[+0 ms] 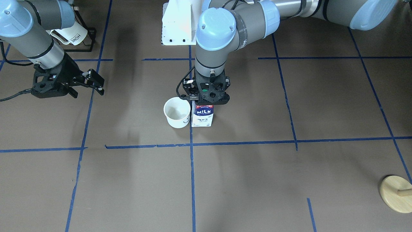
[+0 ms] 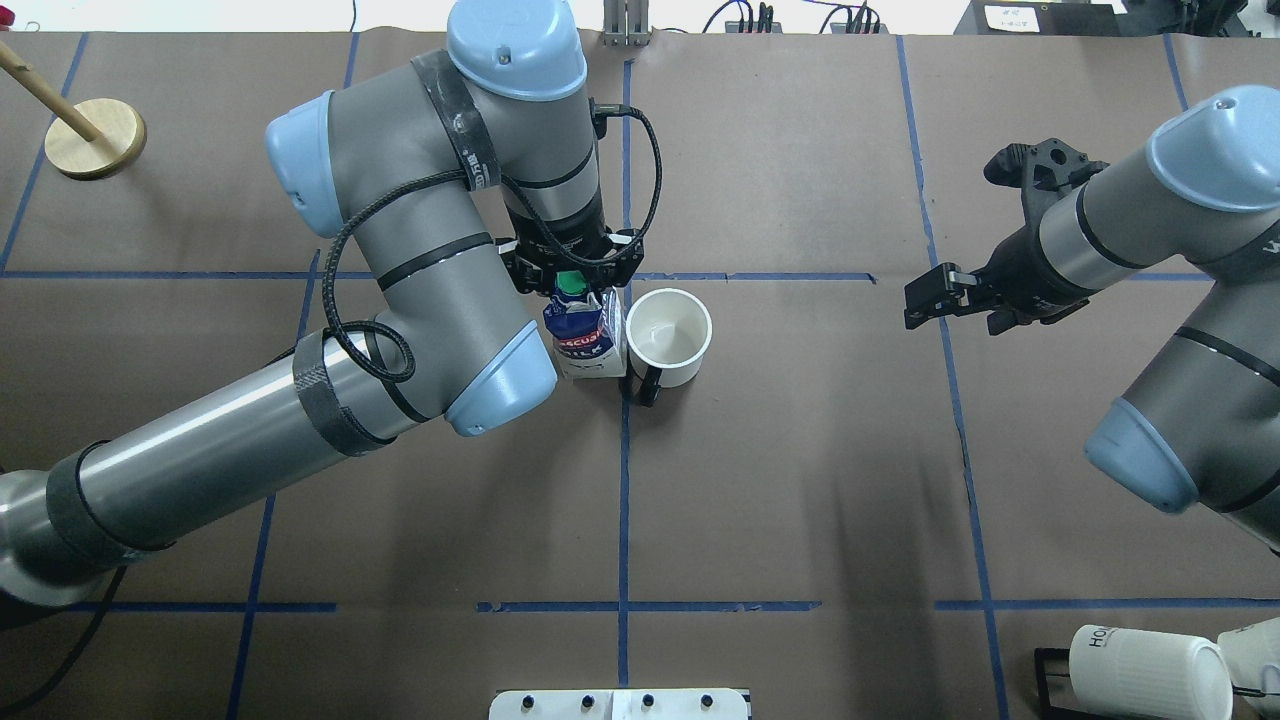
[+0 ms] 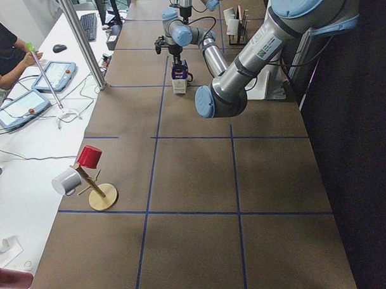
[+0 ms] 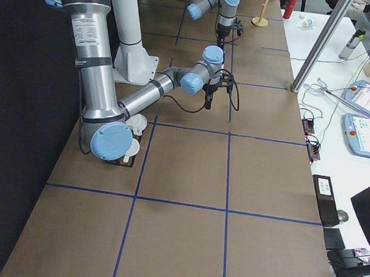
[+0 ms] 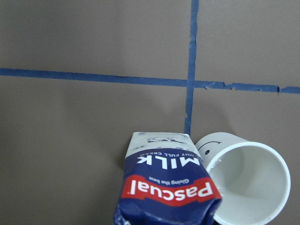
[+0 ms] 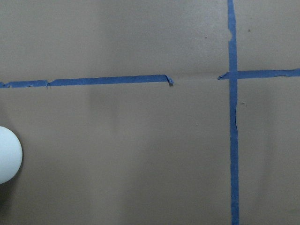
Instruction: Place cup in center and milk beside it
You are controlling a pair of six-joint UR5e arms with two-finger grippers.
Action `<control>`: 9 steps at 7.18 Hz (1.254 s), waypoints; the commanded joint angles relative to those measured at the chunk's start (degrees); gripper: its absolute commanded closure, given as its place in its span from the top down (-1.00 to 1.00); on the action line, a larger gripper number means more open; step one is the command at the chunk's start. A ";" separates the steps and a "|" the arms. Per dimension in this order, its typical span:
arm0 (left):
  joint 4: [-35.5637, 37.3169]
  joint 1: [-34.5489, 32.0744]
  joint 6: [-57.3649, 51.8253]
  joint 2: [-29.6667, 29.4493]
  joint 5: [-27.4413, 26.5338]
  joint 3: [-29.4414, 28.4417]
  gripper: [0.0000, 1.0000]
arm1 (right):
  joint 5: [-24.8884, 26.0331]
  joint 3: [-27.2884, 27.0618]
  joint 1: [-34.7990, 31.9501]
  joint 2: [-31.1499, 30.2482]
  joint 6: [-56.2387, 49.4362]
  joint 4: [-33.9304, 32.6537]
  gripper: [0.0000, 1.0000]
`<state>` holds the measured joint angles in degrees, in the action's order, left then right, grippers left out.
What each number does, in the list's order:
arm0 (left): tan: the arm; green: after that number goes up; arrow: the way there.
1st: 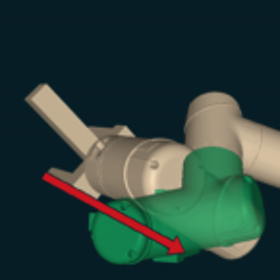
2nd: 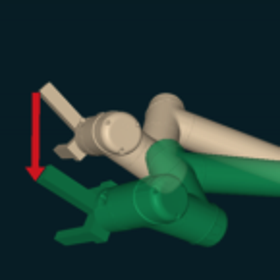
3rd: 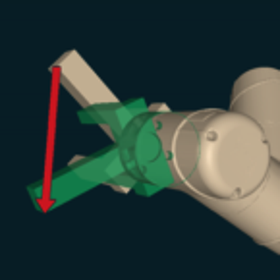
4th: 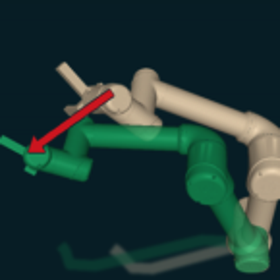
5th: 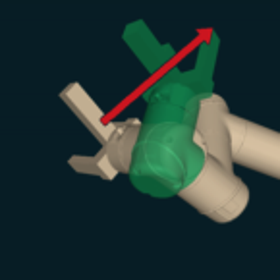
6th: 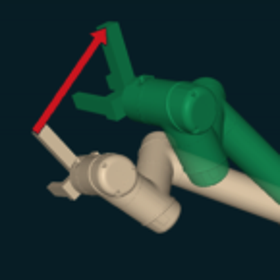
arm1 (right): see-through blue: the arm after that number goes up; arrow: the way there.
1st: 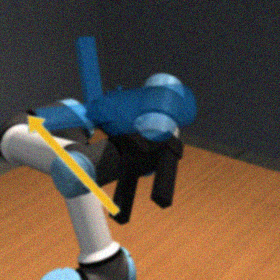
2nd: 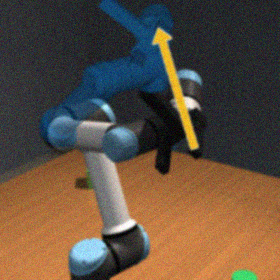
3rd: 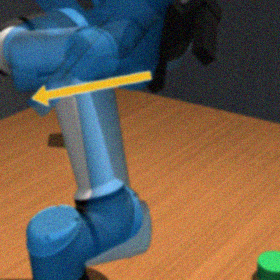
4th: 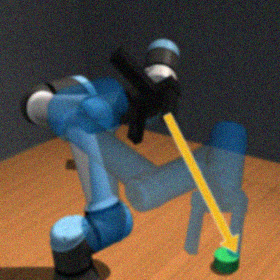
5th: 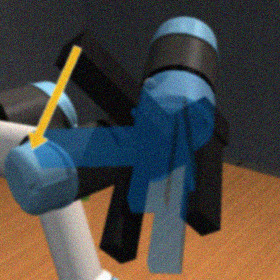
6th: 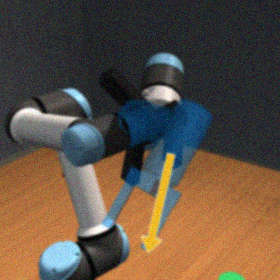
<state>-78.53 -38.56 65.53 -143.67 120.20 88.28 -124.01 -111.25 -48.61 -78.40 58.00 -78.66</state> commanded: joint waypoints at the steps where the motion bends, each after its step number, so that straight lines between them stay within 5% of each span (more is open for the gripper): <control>1: 1.44 -0.99 1.88 0.67 0.04 4.41 1.00 | -0.09 0.16 0.00 0.00 -0.60 0.00 0.99; 4: 5.14 -5.46 -1.60 13.72 0.21 25.22 1.00 | -0.09 0.16 -0.61 -0.08 -1.65 -0.09 0.99; 6: 6.81 -11.33 -15.71 26.10 0.74 36.03 1.00 | -1.13 0.16 -4.80 -3.06 -8.47 -0.52 0.99; 9: 7.96 -21.61 -38.21 42.55 3.19 40.92 1.00 | -8.06 0.25 -16.83 -10.60 -24.18 -1.05 0.99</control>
<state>-70.75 -55.60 36.11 -107.24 121.95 128.06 -128.97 -111.05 -60.23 -85.56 41.12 -79.56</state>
